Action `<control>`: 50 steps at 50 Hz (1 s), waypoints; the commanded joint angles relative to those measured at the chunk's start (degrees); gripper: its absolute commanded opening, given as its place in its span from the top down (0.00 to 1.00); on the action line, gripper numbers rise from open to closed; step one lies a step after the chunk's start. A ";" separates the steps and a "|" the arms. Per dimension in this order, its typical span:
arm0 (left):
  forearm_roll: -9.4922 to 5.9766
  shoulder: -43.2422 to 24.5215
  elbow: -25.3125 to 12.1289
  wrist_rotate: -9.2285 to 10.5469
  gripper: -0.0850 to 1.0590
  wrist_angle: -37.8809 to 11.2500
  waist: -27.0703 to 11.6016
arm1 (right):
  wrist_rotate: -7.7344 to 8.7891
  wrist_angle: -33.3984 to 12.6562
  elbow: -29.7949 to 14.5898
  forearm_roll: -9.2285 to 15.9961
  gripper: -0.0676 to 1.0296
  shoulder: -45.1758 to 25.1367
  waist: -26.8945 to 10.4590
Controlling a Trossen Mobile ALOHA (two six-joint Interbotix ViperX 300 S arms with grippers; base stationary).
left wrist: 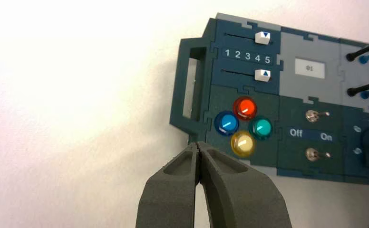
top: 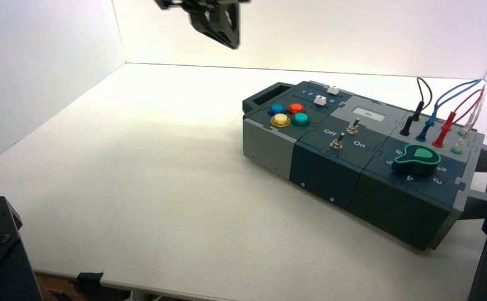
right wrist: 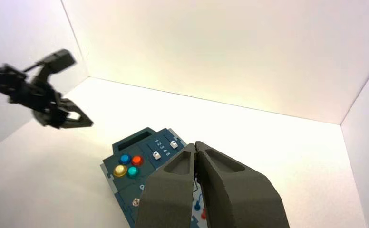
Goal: Flip the top switch off with the left gripper.
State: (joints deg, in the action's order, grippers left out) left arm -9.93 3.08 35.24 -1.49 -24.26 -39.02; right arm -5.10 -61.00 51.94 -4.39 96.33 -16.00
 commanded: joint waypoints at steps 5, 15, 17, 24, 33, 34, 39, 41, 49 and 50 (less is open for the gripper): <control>0.35 -4.39 -6.15 -2.02 0.95 -0.35 -0.18 | -0.26 0.79 -0.53 0.00 0.96 -1.67 0.09; 0.35 -10.20 -10.90 -3.43 0.95 -2.46 -0.18 | -0.44 0.70 -0.53 -0.09 0.96 -1.76 0.09; 0.35 -11.60 -11.95 -3.69 0.95 -3.08 -0.35 | -0.44 0.70 -0.53 0.00 0.96 -1.76 0.09; 0.35 -15.21 -15.03 -4.31 0.95 -4.66 -0.79 | -0.53 0.70 -0.62 -0.09 0.96 -2.20 0.18; 0.44 -18.81 -17.93 -5.62 0.95 -6.15 -0.97 | -0.62 0.70 -0.53 -0.09 0.96 -3.16 0.09; 0.35 -19.25 -18.19 -5.80 0.95 -6.33 -0.88 | -0.53 0.70 -0.53 -0.09 0.96 -3.25 0.18; 0.35 -21.01 -19.51 -6.42 0.95 -7.29 -0.97 | -0.70 0.79 -0.53 -0.18 0.96 -3.69 0.18; 0.35 -21.53 -19.95 -6.50 0.95 -7.65 -0.97 | -0.79 0.79 -0.53 -0.18 0.96 -3.78 0.18; 0.53 -23.55 -21.09 -7.12 0.95 -9.05 -0.97 | -0.88 0.97 -0.44 -0.26 0.96 -4.04 0.18; 0.44 -23.73 -21.18 -7.12 0.95 -9.14 -0.97 | -0.88 1.05 -0.44 -0.35 0.96 -4.04 0.18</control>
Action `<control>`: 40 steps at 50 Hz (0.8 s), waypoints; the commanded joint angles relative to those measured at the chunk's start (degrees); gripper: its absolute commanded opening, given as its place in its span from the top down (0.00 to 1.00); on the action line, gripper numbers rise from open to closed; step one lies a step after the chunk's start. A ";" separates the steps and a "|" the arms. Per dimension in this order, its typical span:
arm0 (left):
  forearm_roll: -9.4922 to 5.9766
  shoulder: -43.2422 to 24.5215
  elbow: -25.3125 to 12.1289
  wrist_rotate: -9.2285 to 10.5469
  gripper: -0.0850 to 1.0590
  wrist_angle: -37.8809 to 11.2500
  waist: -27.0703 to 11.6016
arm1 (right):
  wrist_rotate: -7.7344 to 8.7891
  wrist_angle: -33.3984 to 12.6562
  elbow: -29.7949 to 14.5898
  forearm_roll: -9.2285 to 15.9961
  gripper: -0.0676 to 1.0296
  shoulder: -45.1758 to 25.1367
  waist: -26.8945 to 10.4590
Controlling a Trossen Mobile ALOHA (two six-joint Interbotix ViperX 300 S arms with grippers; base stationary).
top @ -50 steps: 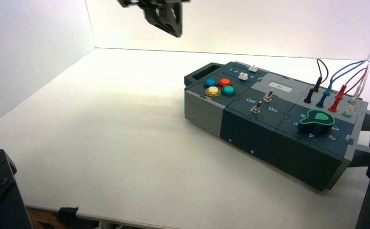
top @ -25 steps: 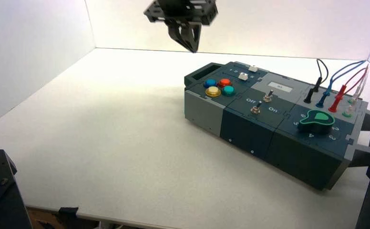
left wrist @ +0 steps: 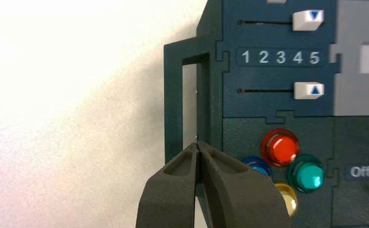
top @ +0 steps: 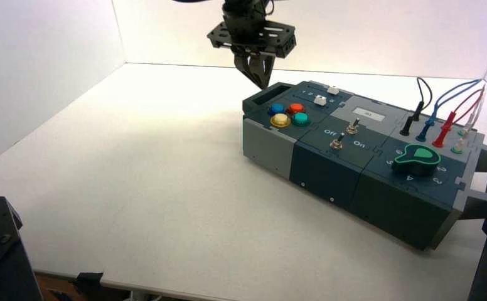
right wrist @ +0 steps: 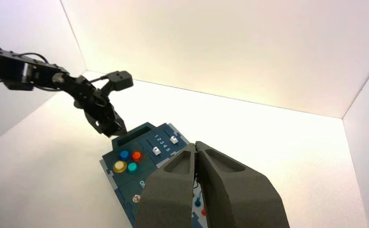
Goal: Flip the top switch off with the left gripper.
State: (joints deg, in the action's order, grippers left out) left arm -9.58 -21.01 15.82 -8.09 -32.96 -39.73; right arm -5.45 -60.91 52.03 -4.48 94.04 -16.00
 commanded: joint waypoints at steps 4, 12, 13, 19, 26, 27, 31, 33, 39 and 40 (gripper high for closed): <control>0.18 -0.18 -1.93 -0.62 0.95 -1.05 -0.26 | -0.62 1.14 -0.53 -0.26 0.96 -1.76 0.18; 0.97 -1.05 -2.02 -0.62 0.95 -2.29 -0.26 | -0.70 1.85 -0.35 -0.35 0.96 -2.29 0.18; 1.05 -1.14 -2.02 -0.62 0.95 -2.46 -0.26 | -0.70 1.93 -0.26 -0.35 0.96 -2.37 0.18; 1.67 -1.41 -1.85 -0.62 0.95 -3.60 -0.18 | -0.70 2.81 -0.09 -0.35 0.96 -2.81 0.18; 2.11 -1.41 -0.97 -0.62 0.95 -4.92 0.09 | -0.79 3.43 0.09 -0.35 0.96 -3.43 0.18; 2.29 -1.41 -0.79 -0.62 0.95 -5.01 0.26 | -0.70 3.52 0.09 -0.35 0.96 -3.52 0.18; 2.37 -1.23 0.18 -0.62 0.95 -5.45 0.44 | -0.70 3.60 0.09 -0.35 0.96 -3.78 0.18; 2.37 -1.05 0.79 -0.62 0.95 -5.54 0.44 | -0.70 3.60 0.09 -0.35 0.96 -3.87 0.18; 2.46 -0.44 2.90 -0.62 0.95 -5.45 0.53 | -0.70 3.78 0.18 -0.35 0.96 -4.31 0.18; 2.46 -0.26 3.34 -0.53 0.95 -5.45 0.62 | -0.70 3.78 0.18 -0.35 0.96 -4.39 0.18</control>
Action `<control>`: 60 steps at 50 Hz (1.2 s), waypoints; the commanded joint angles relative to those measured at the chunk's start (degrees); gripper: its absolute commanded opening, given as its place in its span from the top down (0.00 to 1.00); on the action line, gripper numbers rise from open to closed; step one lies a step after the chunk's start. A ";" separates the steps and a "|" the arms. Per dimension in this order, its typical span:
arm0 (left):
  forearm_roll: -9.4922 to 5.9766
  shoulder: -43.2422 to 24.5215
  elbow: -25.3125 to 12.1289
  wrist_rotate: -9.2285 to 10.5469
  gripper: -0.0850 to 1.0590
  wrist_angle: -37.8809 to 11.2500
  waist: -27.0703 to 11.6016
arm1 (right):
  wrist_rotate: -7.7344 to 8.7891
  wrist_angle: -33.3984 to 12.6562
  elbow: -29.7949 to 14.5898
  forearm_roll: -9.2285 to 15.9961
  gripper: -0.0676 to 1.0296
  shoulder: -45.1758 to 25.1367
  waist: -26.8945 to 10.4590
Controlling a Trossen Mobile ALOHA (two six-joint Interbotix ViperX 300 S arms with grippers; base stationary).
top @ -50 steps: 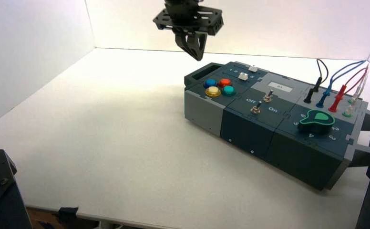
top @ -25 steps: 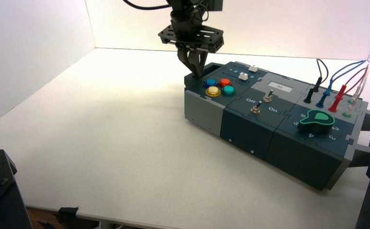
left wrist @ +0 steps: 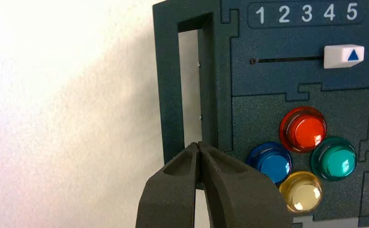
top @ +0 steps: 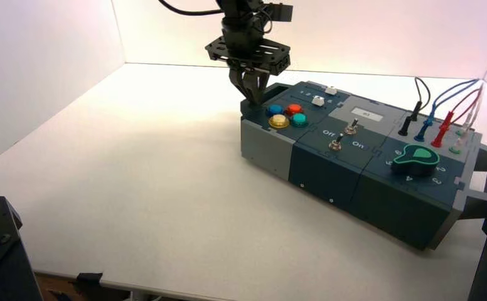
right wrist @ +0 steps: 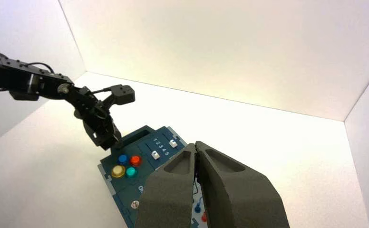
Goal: Flip the top switch off with the left gripper.
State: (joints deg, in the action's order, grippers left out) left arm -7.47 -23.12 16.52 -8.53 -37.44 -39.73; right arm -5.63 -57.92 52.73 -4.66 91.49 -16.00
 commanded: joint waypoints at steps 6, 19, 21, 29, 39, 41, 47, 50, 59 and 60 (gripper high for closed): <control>0.35 2.29 5.27 -0.18 0.95 -0.79 0.97 | -0.53 1.05 -0.44 -0.18 0.96 -1.93 0.18; 0.44 4.04 10.63 0.00 0.95 0.97 2.11 | -0.53 1.14 -0.44 -0.18 0.96 -2.55 0.18; 0.44 4.83 12.48 0.18 0.95 1.93 3.52 | -0.44 1.14 -0.35 -0.09 0.96 -2.81 0.18; 1.32 5.98 15.03 0.09 0.95 2.64 6.06 | -0.26 1.23 -0.53 -0.09 0.96 -3.34 0.18; 3.25 7.29 16.52 0.18 0.95 2.64 8.35 | -0.18 1.49 -0.70 0.00 0.96 -3.78 0.18; 3.52 7.38 16.70 0.26 0.95 2.64 8.61 | -0.18 1.49 -0.70 0.00 0.96 -3.87 0.18; 4.13 8.09 17.31 0.35 0.95 2.64 9.58 | -0.18 1.49 -0.88 0.09 0.96 -3.78 0.18; 4.31 8.35 17.67 0.35 0.95 2.55 9.84 | -0.18 1.49 -0.88 0.09 0.96 -3.87 0.18; 4.39 9.58 19.60 0.62 0.95 2.72 10.02 | -0.18 1.49 -0.97 0.09 0.96 -4.04 0.18; 4.48 9.67 19.78 0.62 0.95 2.72 10.20 | -0.18 1.49 -0.97 0.09 0.96 -4.13 0.18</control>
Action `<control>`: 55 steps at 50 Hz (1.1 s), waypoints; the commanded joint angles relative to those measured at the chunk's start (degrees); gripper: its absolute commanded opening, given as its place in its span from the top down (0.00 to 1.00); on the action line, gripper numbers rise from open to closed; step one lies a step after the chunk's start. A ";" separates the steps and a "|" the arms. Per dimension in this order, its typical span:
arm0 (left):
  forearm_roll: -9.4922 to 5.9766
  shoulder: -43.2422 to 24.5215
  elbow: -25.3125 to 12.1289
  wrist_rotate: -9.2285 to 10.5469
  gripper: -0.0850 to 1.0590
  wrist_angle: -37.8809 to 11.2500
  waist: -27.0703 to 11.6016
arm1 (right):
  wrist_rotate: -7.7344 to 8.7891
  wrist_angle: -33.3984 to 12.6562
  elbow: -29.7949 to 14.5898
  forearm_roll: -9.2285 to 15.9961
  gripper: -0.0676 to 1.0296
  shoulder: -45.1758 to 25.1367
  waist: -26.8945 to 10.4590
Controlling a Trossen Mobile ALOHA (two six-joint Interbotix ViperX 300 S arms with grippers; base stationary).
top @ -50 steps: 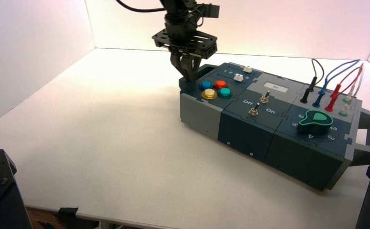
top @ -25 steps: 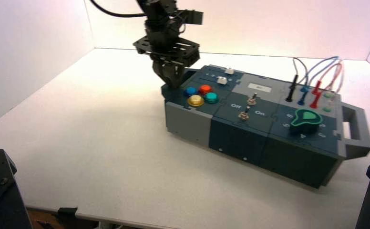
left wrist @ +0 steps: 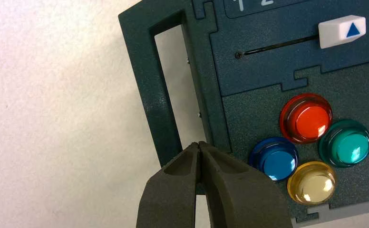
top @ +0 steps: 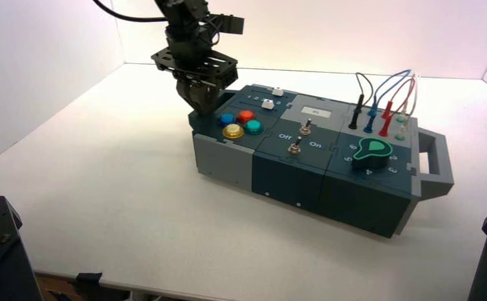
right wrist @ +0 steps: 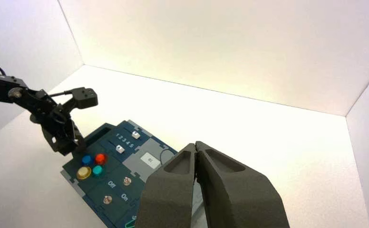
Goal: Flip the top switch off with the left gripper.
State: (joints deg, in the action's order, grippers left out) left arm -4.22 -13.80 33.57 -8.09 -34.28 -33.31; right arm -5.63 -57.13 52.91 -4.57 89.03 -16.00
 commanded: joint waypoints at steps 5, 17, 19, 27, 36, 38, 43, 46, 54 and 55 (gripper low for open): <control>1.67 0.79 3.69 0.09 0.95 -0.44 5.10 | -0.09 0.79 -1.14 0.09 0.96 -1.67 0.18; 2.02 2.02 4.22 0.09 0.95 -0.44 7.29 | -0.09 1.32 -0.97 0.18 0.96 -1.85 0.18; 2.11 2.02 4.22 0.09 0.95 -0.44 7.56 | -0.09 1.41 -0.88 0.18 0.96 -1.85 0.18; 2.46 1.76 4.39 0.00 0.95 -0.53 8.09 | -0.09 1.32 -0.70 0.18 0.96 -1.85 0.18; 2.29 2.20 4.83 -0.97 0.95 -2.46 7.03 | -0.09 1.41 -0.62 0.26 0.96 -1.85 0.18; 2.29 2.81 5.10 -1.23 0.95 -3.08 6.33 | -0.09 1.41 -0.62 0.26 0.96 -1.85 0.18; 2.11 4.83 5.71 -1.23 0.95 -3.25 5.01 | -0.09 1.32 -0.53 0.35 0.96 -1.85 0.18; 2.02 6.24 5.89 -1.05 0.95 -3.08 4.66 | -0.09 1.32 -0.35 0.79 0.96 -1.85 0.18; 1.93 10.37 5.45 -0.53 0.95 -2.81 4.66 | -0.09 1.41 -0.09 1.85 0.96 -2.20 0.18; 1.93 10.72 5.45 -0.53 0.95 -2.81 4.66 | -0.09 1.41 -0.18 1.85 0.96 -2.20 0.18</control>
State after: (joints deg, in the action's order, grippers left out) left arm -2.55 -7.03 39.73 -8.70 -37.27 -28.74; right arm -5.63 -56.43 53.53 -3.08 88.51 -15.91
